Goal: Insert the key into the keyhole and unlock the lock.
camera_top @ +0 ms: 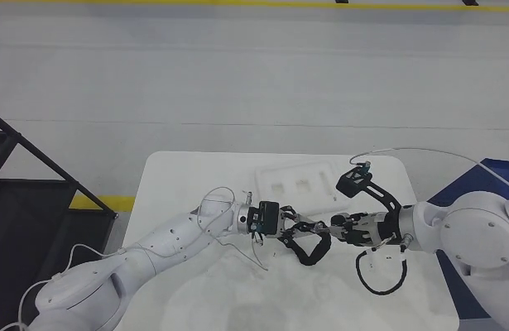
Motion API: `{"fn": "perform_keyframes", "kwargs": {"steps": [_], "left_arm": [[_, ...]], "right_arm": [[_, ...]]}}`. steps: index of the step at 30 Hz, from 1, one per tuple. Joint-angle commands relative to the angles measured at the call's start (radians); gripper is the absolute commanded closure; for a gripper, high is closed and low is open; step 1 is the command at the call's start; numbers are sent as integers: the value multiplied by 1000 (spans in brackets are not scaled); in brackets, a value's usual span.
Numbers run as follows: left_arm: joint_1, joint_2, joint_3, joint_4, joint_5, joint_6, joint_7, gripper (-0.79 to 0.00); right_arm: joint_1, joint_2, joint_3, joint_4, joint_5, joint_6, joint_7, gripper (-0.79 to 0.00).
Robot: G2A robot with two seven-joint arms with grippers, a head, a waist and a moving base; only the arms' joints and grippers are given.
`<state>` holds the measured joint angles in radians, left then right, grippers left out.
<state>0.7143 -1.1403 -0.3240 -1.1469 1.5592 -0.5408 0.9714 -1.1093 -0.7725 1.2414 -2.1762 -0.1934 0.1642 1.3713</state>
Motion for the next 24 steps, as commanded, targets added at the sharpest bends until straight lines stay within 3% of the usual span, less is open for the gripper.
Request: {"fn": "perform_keyframes", "kwargs": {"steps": [1, 24], "left_arm": [[7, 4, -11, -9, 12, 2, -4, 0], [56, 10, -111, -71, 59, -34, -121, 0]], "right_arm": [[-2, 1, 2, 3, -4, 12, -2, 0], [14, 5, -21, -5, -49, 50, 17, 0]]}}
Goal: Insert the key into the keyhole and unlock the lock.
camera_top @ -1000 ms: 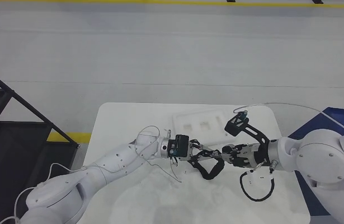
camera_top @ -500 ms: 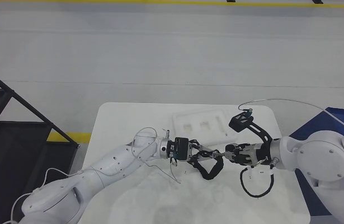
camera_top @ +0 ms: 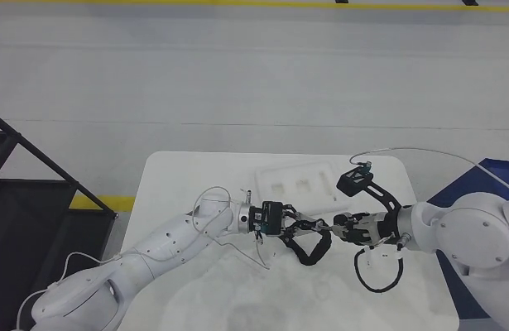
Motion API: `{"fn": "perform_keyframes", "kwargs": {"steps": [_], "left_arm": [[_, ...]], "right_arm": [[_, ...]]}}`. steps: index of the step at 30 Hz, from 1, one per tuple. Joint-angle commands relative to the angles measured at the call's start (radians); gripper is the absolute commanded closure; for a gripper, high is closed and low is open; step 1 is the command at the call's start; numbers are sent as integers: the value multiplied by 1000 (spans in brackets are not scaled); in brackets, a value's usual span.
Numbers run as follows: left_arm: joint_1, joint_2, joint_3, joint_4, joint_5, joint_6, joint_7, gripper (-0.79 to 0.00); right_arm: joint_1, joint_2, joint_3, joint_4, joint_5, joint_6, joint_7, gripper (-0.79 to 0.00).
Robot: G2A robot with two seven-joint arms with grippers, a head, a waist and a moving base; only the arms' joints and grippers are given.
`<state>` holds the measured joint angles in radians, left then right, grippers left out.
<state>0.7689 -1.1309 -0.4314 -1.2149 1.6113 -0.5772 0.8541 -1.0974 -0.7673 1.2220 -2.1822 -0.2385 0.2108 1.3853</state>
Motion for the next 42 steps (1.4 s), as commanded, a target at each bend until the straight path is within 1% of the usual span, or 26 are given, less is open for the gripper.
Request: {"fn": "perform_keyframes", "kwargs": {"steps": [1, 8, 10, 16, 21, 26, 30, 37, 42], "left_arm": [[4, 1, -7, -7, 12, 4, -7, 0], [19, 5, -32, -32, 51, 8, -32, 0], [22, 6, -39, -41, 70, 14, -55, 0], [38, 9, -60, -73, 79, 7, -77, 0], [50, 9, -74, -94, 84, -1, -82, 0], [59, 6, -86, -90, 74, -7, -54, 0], [68, 1, -93, -76, 62, -9, -16, 0], [78, -9, -99, -35, 43, -16, 81, 0], [80, -15, -103, -10, 47, -12, 130, 0]], "right_arm": [[4, 0, -4, 3, -6, 7, 7, 0], [19, -1, -25, 20, -16, 22, 14, 0], [25, -1, -31, 22, -23, 29, 18, 0], [41, -3, -52, 27, -43, 47, 31, 0], [53, -6, -66, 39, -43, 57, 18, 0], [60, -8, -78, 54, -33, 61, 9, 0], [63, -12, -80, 71, 5, 51, -14, 0], [59, -17, -72, 109, 103, -9, -55, 0], [53, -19, -62, 129, 152, -45, -79, 0]]}}
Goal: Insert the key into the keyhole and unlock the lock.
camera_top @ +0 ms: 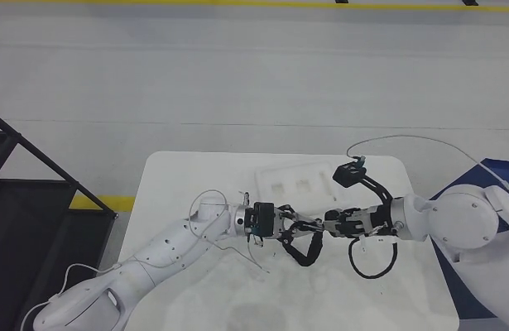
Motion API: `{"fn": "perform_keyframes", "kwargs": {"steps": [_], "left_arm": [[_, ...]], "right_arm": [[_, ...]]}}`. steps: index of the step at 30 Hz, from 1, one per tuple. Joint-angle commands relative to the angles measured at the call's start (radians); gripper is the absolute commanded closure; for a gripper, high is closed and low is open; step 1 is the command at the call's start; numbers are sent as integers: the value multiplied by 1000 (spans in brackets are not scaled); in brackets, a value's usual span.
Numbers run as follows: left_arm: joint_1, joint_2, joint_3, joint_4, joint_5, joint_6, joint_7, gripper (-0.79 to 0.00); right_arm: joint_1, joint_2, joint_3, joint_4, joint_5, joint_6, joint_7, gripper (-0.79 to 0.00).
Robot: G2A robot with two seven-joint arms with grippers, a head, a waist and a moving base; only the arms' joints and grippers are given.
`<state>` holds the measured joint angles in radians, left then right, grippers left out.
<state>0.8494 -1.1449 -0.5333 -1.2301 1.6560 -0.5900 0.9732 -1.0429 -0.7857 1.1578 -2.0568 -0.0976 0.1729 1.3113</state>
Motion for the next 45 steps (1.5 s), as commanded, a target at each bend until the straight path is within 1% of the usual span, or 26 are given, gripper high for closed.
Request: {"fn": "perform_keyframes", "kwargs": {"steps": [1, 6, 7, 8, 9, 10, 13, 15, 16, 19, 23, 24, 27, 29, 33, 36, 45], "left_arm": [[3, -3, -2, 8, -5, 1, 28, 0], [5, -10, -3, 32, -5, -2, 73, 0], [8, -12, -2, 35, -12, -8, 87, 0], [6, -14, -3, 42, -10, -8, 92, 0], [6, -16, -3, 47, -8, -8, 95, 0], [8, -18, -3, 51, -17, -12, 108, 0], [8, -23, -3, 71, -24, -22, 129, 0], [9, -27, -2, 87, -32, -35, 143, 0], [11, -29, -1, 96, -45, -49, 157, 0], [11, -37, 4, 118, -84, -91, 166, 0], [4, -40, 15, 113, -188, -160, 97, 0], [1, -39, 15, 110, -213, -178, 79, 0], [-2, -33, 13, 94, -304, -252, 5, 0], [-2, -29, 9, 88, -372, -316, -59, 0], [-5, -24, -4, 111, -467, -421, -164, 0], [-2, -27, 11, 128, -517, -422, -186, 0], [-26, -33, 70, 159, -644, -422, -265, 0]], "right_arm": [[-4, 0, 6, 9, 22, -15, -10, 0], [-12, -1, 18, 28, 67, -52, -28, 0], [-13, -1, 19, 31, 79, -60, -31, -55], [-13, -1, 21, 34, 85, -65, -33, -256], [-13, -2, 23, 37, 89, -69, -35, -650], [-12, -2, 25, 38, 94, -75, -38, -785], [-11, -2, 38, 43, 114, -98, -51, -785], [-9, -1, 50, 39, 121, -144, -57, -785], [-6, 0, 57, 36, 115, -172, -57, -785], [0, 5, 82, 28, 78, -316, -54, -785], [-5, 12, 104, 35, 32, -543, -34, -785], [-9, 15, 102, 36, 22, -610, -10, -785], [-29, 19, 116, 56, 3, -711, -30, -785], [-48, 24, 114, 55, -42, -760, -78, -785], [-92, 33, 123, 65, -122, -846, -170, -785], [-140, 34, 142, 76, -171, -866, -261, -785], [-140, 34, 142, 76, -171, -866, -261, -785]]}}
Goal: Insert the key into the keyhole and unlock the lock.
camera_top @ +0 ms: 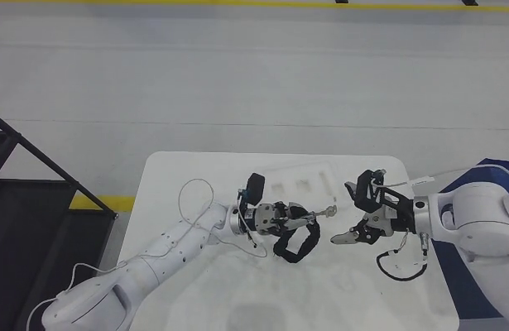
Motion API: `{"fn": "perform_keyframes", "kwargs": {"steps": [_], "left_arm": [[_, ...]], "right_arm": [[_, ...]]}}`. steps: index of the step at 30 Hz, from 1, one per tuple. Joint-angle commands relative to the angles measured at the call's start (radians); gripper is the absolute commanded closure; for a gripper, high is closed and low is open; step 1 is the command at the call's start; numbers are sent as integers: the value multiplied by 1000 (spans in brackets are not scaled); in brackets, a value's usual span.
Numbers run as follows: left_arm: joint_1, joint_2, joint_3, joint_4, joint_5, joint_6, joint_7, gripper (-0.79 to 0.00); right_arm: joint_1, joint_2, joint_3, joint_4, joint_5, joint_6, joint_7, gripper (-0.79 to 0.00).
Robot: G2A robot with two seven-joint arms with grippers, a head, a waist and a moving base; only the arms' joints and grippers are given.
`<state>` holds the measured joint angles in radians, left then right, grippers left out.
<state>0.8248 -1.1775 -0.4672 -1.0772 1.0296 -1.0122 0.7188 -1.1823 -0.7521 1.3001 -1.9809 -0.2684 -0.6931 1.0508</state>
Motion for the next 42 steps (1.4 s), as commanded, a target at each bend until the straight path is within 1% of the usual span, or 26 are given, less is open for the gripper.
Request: {"fn": "perform_keyframes", "kwargs": {"steps": [1, 3, 5, 7, 10, 17, 21, 23, 28, 35, 37, 39, 42], "left_arm": [[-6, -2, 9, 12, -36, 0, -28, 0], [-10, -5, 20, 12, -74, 0, -55, 0], [-17, -7, 28, 11, -105, 0, -83, 0], [-22, -8, 33, 13, -134, 0, -107, 0], [-28, -10, 39, 15, -173, 0, -141, 0], [-38, -18, 47, 20, -230, 0, -198, 0], [-41, -24, 50, 21, -240, 0, -215, 0], [-44, -27, 46, 22, -241, 0, -214, 0], [-39, -32, 34, 28, -208, 0, -198, 0], [-37, -39, 28, 33, -169, 0, -193, 0], [-39, -39, 31, 35, -158, 0, -198, 0], [-40, -38, 37, 34, -155, 0, -202, 0], [-43, -34, 49, 27, -159, 0, -207, 0]], "right_arm": [[0, 0, 0, 0, 0, 0, 0, -785], [-4, -1, 1, -3, -11, 8, -18, -785], [-12, -1, 10, -15, -73, 19, -47, -785], [-29, 0, 15, -39, -117, 5, -81, -785], [-57, 2, 19, -68, -182, -16, -101, -785], [-94, 4, 15, -101, -231, -23, -126, -785], [-94, 5, -3, -118, -259, -32, -120, -785], [-90, 6, -19, -120, -262, -21, -83, -785], [-71, 7, -42, -136, -233, -11, -39, -785], [-56, 11, -35, -126, -210, -13, -42, -785], [-55, 13, -20, -118, -218, -30, -47, -785], [-54, 16, 2, -117, -249, -71, -78, -785], [-59, 19, 32, -125, -343, -142, -130, -785]]}}
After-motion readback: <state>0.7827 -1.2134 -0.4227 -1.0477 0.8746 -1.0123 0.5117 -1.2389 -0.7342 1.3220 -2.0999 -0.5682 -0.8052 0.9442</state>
